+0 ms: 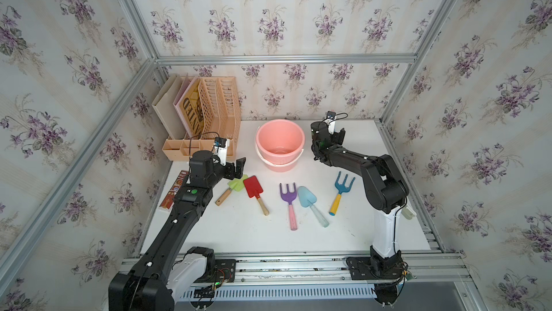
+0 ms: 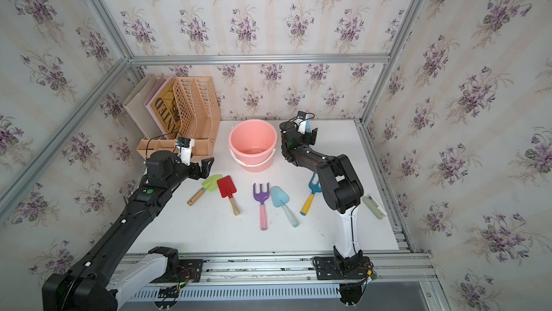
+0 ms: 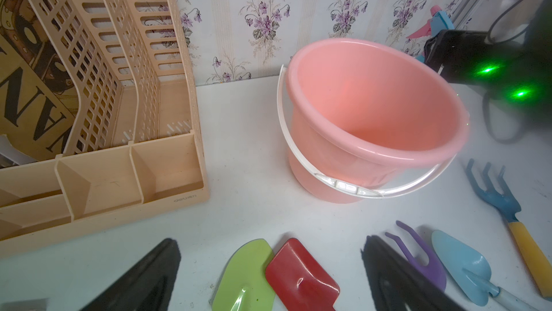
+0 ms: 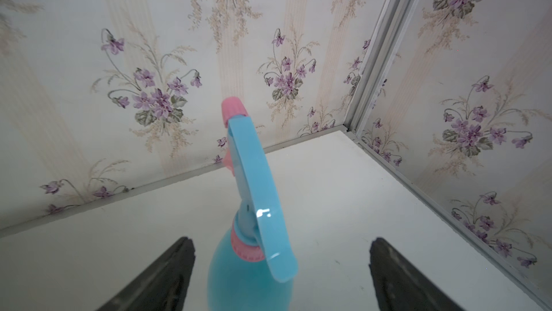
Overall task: Organize the gardening tools
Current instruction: Adjust the gardening tool at the center of the board.
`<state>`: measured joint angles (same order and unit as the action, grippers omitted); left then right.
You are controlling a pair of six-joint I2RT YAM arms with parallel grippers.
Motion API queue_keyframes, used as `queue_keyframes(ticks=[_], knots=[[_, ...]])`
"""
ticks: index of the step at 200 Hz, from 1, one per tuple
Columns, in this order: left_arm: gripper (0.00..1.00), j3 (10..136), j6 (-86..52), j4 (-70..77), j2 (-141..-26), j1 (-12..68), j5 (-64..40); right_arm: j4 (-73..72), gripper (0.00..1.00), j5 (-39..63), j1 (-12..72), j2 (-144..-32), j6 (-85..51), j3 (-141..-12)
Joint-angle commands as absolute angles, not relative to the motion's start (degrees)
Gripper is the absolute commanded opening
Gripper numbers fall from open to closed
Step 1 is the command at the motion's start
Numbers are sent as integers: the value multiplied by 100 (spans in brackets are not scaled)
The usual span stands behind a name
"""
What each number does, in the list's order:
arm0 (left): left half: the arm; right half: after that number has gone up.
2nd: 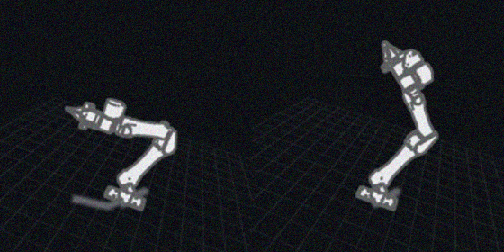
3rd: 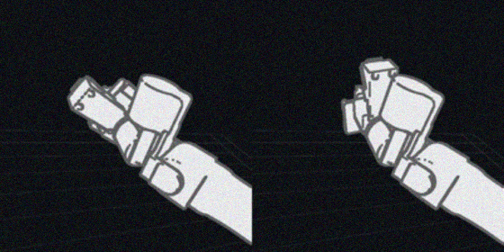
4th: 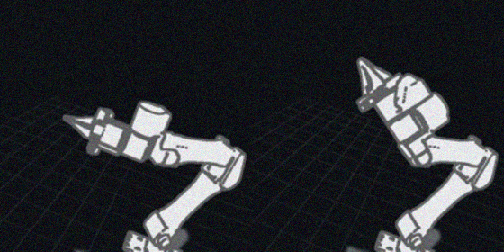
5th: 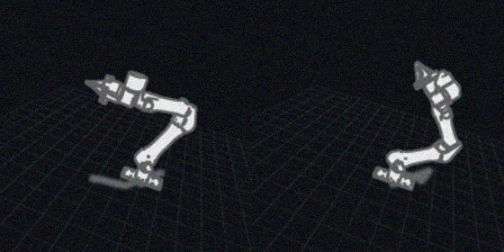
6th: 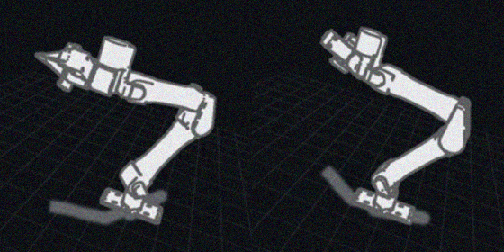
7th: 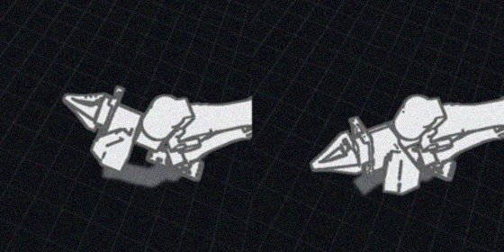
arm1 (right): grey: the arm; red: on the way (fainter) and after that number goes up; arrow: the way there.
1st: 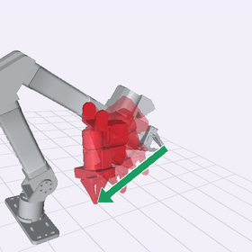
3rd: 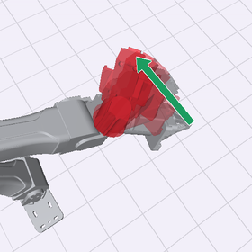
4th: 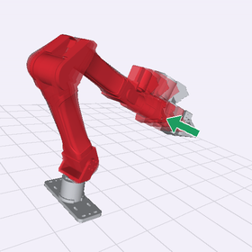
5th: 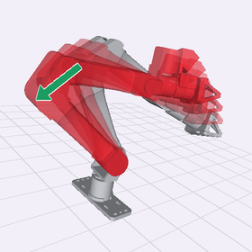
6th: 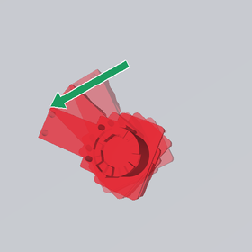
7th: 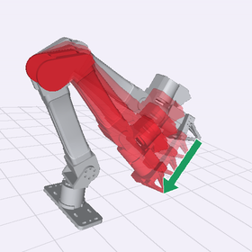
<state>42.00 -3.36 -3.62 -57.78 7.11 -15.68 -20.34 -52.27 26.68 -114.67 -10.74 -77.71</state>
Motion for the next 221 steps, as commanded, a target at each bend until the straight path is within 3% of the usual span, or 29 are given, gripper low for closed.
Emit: queue_keyframes(ticks=[1, 27, 85, 128, 221], knots=[[99, 4210, -284, -186, -5783, 712, -1600, -1437, 94, -4786, 2653, -11158, -1449, -7735], [99, 4208, -297, -193, -5766, 714, -1617, -520, 90, -4125, 2616, -10797, -1862, -7737], [99, 4219, -323, -211, -5757, 721, -1635, 588, 63, -2194, 2296, -10181, -2542, -7398], [99, 4201, -317, -233, -5639, 728, -1595, 221, 63, -1395, 1652, -10145, -2835, -6798], [99, 4183, -281, -255, -5529, 729, -1492, -765, 64, -1630, 1617, -10707, -3346, -6645]])
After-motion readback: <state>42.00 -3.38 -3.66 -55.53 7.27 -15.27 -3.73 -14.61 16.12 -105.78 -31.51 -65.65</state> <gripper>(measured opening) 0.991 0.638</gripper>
